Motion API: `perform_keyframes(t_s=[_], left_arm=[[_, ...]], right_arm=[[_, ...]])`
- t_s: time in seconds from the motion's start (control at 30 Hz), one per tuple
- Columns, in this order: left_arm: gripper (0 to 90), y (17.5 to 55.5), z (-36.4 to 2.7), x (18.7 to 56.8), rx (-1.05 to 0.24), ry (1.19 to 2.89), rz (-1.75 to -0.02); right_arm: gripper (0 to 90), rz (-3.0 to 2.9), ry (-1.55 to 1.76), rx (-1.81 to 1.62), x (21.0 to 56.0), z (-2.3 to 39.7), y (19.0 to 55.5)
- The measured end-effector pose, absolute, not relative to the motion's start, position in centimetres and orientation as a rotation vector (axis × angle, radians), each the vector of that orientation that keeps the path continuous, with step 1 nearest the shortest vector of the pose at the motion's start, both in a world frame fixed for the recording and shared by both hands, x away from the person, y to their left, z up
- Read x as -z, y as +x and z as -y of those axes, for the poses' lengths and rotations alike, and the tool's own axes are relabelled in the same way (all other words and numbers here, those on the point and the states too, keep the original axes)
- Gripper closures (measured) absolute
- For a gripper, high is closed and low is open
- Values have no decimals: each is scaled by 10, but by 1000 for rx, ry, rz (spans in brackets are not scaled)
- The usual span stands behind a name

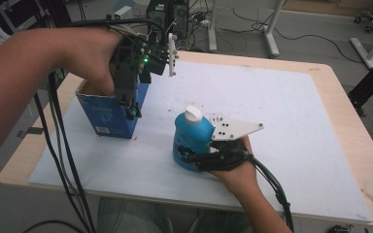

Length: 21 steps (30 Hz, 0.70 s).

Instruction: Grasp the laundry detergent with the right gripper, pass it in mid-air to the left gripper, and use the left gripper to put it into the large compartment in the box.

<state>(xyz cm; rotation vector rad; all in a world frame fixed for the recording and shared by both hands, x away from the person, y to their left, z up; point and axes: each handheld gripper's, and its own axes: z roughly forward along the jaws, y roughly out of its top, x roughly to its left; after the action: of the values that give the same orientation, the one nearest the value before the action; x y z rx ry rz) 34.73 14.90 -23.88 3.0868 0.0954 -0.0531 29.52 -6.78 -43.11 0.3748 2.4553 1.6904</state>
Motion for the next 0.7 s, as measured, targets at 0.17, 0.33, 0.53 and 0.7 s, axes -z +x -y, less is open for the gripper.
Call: perform_keyframes(t_s=[0.17, 0.33, 0.53, 0.7], left_arm=[[17, 347, -149, 238, 57, 3089, -95], [17, 346, -147, 236, 57, 3097, -87], [17, 346, -138, 233, 52, 3096, -64], [17, 346, -128, 228, 47, 3105, -32]], right_arm=[[468, -2453, 365, -1694, 430, 69, 295], [469, -2447, 379, -1733, 423, 75, 298], [469, -2485, 337, -1698, 409, 82, 302], [469, -2522, 298, -1690, 397, 86, 305]])
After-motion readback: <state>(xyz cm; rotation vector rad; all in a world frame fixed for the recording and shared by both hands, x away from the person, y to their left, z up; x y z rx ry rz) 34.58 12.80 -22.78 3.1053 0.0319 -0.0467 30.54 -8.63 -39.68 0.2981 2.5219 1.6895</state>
